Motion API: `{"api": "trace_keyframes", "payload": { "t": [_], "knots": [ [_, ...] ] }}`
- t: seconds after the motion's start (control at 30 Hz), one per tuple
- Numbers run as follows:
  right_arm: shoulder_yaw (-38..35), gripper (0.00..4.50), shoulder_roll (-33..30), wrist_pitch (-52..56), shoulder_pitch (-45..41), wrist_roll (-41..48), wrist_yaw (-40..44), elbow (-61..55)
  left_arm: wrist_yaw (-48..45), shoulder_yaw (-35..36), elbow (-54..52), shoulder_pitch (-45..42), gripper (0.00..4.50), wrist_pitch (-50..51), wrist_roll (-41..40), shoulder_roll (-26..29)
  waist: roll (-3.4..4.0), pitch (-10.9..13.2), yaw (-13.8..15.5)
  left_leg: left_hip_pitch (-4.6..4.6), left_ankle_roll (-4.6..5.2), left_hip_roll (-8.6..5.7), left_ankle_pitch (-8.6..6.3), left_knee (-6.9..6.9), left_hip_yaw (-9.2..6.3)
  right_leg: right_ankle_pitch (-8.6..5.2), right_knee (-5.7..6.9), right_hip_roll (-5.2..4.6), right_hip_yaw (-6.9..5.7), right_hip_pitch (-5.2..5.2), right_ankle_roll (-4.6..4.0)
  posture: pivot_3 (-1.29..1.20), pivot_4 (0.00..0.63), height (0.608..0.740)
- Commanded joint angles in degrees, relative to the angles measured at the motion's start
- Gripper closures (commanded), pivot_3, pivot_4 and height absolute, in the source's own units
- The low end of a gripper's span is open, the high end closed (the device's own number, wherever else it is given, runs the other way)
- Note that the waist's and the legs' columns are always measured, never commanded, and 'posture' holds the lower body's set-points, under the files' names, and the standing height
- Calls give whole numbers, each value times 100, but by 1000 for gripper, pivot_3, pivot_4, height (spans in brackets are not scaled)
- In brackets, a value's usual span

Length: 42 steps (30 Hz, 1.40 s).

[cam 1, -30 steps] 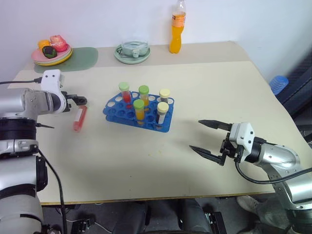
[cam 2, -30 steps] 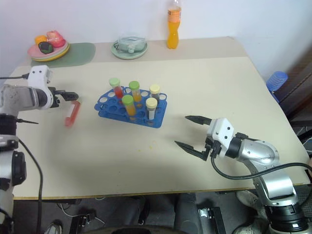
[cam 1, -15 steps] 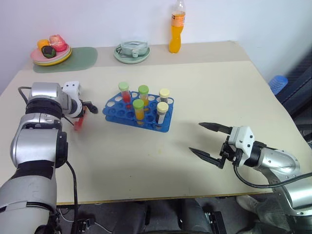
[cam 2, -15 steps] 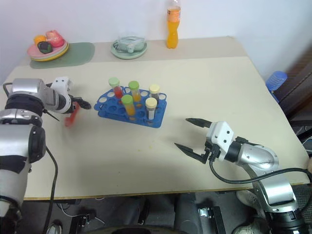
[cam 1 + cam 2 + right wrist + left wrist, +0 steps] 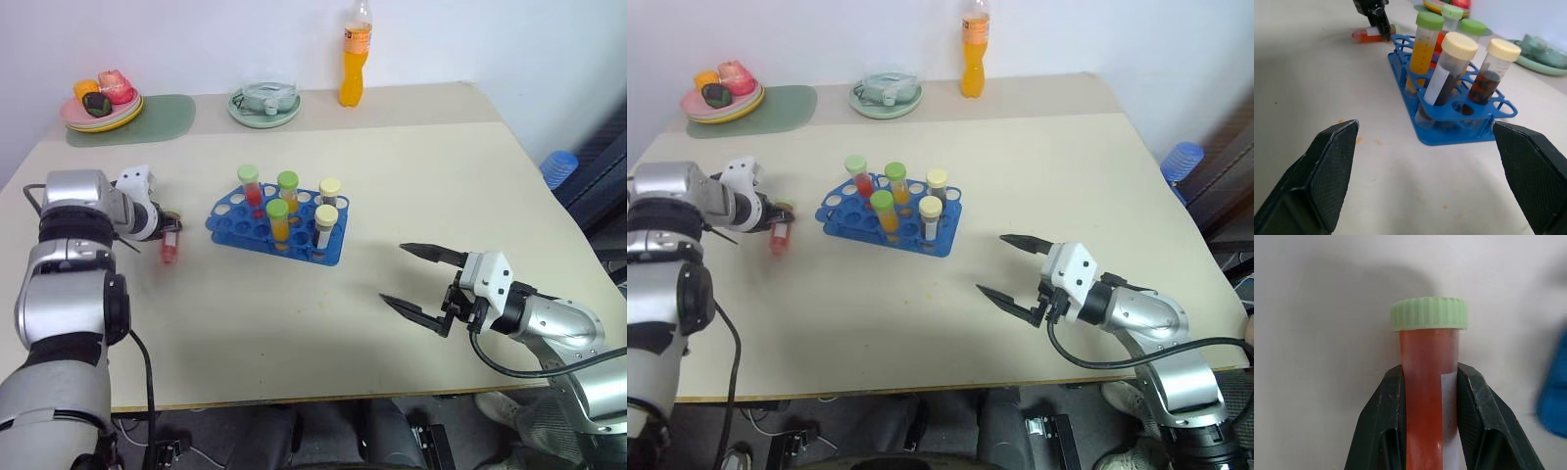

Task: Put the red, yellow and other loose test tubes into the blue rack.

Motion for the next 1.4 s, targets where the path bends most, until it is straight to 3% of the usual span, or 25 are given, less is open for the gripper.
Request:
{"api": "trace_keyframes", "payload": {
  "t": [0.03,0.2,0.23,0.43,0.63,0.87,1.4],
  "knots": [
    [-65,0,0,-80,-71,91,75,14,-255,654,-2088,828,3739,-1587,-347,11,-2,0,-50,0,0,0,0,-1,0,0,-2,-1,0,1,0,0,150,740],
    [-90,0,-11,-116,-103,103,169,116,4,982,-3626,1544,3739,-3102,-422,-398,-3,0,-21,0,-1,2,0,2,-1,0,-4,-3,-4,6,-1,0,150,740],
    [-105,0,-18,-108,-94,109,175,110,73,956,-3943,1784,3739,-3751,-291,-558,-1,-1,-20,1,0,1,0,4,-1,0,-4,-4,-4,9,-1,0,150,740],
    [-292,0,-53,-11,128,151,133,-7,-348,467,-4831,2714,3739,-5364,-395,-1407,1,-4,-34,7,3,1,-2,1,6,0,-7,-5,-2,12,-1,0,150,740],
    [-529,0,-67,53,423,180,73,-180,-570,74,-4748,3251,3739,-6426,-174,-1664,4,-5,-48,8,4,2,-3,-1,10,0,-4,-4,2,9,-1,0,150,740],
    [-636,0,-31,137,566,188,-91,-357,-749,-155,-3918,3460,3739,-7547,-28,-1994,5,-6,-22,9,5,1,-3,4,10,0,-4,-4,1,14,-1,0,150,740],
    [-678,0,-78,176,548,180,-240,-399,-681,-539,-2272,3454,3739,-9034,447,-2326,9,-13,-5,15,6,1,-3,4,9,0,-5,-5,0,21,-1,0,150,740]
  ]
}}
